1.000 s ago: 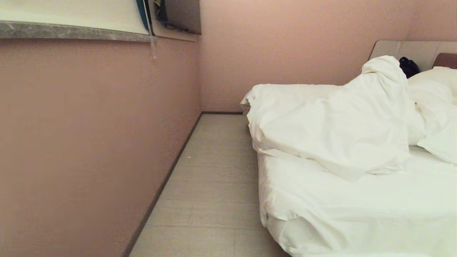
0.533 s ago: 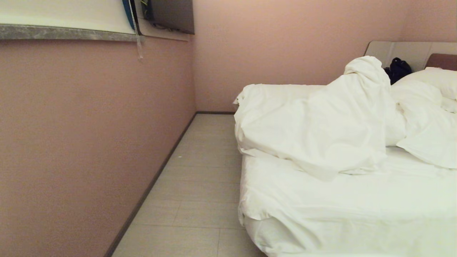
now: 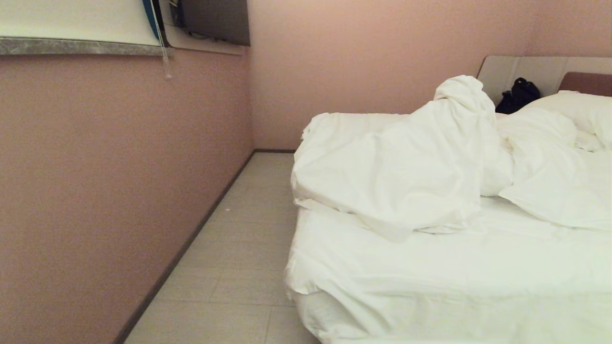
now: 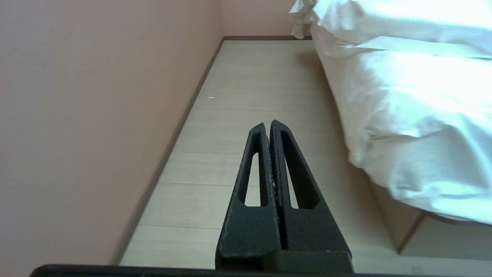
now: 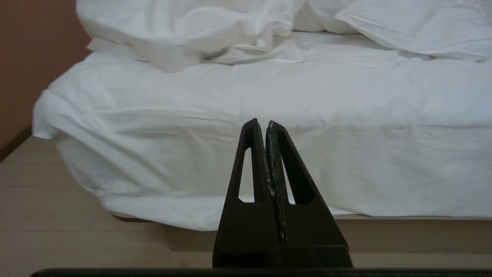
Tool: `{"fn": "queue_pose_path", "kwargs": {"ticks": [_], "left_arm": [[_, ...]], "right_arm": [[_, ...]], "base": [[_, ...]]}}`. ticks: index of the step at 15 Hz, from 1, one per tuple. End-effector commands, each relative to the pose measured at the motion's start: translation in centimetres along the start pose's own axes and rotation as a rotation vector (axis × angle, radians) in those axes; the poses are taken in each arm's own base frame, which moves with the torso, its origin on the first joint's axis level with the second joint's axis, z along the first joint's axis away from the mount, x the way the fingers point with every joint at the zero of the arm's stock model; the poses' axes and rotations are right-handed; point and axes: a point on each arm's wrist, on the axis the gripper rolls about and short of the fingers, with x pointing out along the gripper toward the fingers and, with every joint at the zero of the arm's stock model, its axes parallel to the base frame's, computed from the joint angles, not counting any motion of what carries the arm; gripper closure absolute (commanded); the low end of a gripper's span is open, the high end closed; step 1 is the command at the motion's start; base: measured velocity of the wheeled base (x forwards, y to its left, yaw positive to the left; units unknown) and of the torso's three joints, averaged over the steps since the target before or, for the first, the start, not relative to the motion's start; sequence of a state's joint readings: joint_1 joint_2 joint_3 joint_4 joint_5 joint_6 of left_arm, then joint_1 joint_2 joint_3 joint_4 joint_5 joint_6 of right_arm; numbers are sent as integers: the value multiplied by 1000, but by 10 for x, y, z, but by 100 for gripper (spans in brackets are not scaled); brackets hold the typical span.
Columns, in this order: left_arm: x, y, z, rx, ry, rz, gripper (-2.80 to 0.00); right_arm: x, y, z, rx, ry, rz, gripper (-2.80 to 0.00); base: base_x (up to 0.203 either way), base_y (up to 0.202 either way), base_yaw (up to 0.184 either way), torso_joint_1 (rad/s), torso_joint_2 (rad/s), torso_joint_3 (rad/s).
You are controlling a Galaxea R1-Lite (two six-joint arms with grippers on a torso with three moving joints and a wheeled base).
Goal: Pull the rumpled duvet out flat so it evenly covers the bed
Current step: Hold the folded corner of the quilt
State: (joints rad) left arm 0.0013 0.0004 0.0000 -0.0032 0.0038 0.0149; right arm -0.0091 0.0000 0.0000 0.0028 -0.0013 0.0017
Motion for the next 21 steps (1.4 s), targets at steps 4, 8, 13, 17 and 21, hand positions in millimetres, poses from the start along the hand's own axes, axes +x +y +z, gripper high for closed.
{"fn": "queue_pose_path", "kwargs": {"ticks": [4, 8, 13, 17, 21], "left_arm": [[0, 0, 0, 1, 1, 1, 0], [0, 0, 0, 2, 0, 1, 0], [0, 0, 0, 2, 1, 3, 0], [0, 0, 0, 2, 1, 3, 0], [0, 0, 0, 4, 1, 1, 0]], "right_arm": [[0, 0, 0, 0, 0, 0, 0], [0, 0, 0, 0, 0, 0, 0], [0, 0, 0, 0, 0, 0, 0], [0, 0, 0, 0, 0, 0, 0], [0, 0, 0, -2, 0, 0, 0]], "base": [[0, -192, 1, 2, 4, 0], [0, -195, 2, 1, 1, 2], [0, -195, -1, 1, 1, 0], [0, -193, -1, 4, 1, 3], [0, -194, 2, 3, 3, 2]]}}
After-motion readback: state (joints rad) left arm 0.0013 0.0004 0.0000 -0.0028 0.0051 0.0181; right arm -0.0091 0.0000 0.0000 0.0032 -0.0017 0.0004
